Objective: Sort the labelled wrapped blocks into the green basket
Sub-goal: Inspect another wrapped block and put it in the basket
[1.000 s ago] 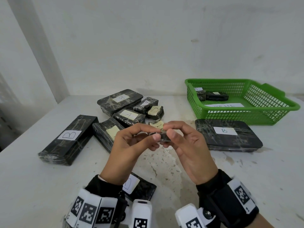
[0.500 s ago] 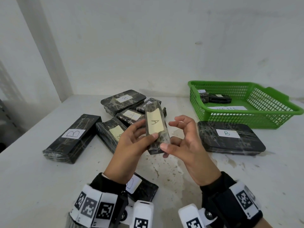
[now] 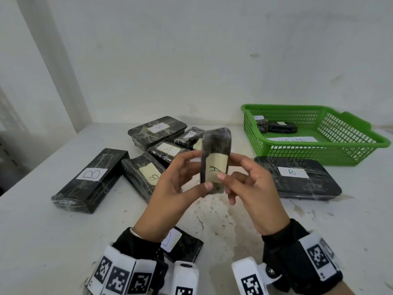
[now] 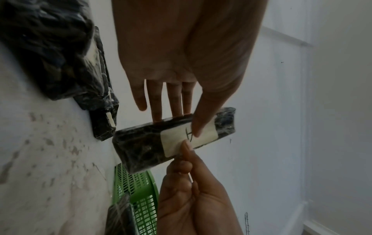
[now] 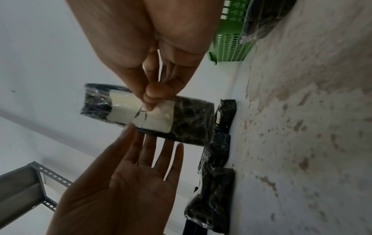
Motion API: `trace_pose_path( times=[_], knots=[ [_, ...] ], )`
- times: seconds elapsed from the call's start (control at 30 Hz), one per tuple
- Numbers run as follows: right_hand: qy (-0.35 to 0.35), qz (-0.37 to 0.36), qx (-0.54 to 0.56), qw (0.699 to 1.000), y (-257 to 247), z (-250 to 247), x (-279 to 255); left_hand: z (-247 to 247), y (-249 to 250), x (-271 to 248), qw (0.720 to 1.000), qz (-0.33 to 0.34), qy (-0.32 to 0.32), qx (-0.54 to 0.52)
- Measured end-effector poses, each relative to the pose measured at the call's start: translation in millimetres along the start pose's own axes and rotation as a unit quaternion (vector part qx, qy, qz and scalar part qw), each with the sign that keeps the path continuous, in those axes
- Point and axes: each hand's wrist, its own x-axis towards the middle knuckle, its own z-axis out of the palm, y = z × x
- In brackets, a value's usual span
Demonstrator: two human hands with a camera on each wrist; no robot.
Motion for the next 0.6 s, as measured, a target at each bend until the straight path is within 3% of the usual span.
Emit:
trace_pose_path(
  times=[0.3,0.53,0.6],
  knots=[
    [0.015,-0.039,-0.040,0.998,5.7,-1.1,1.0,3.9,7.3,-5.0,0.997,0.070,-0.026,0.019],
    [-0.018,-0.013,-0.056,0.998,5.2,3.5,-1.2,4.1,0.5,-1.2,0.996,0.050,0.019,-0.066],
    [-0.050,0.014,-0.014,0.999,2.1,3.7,-1.5,2.4,-1.5,-0.8,0.995,0.055,0.019,-0.077]
  ],
)
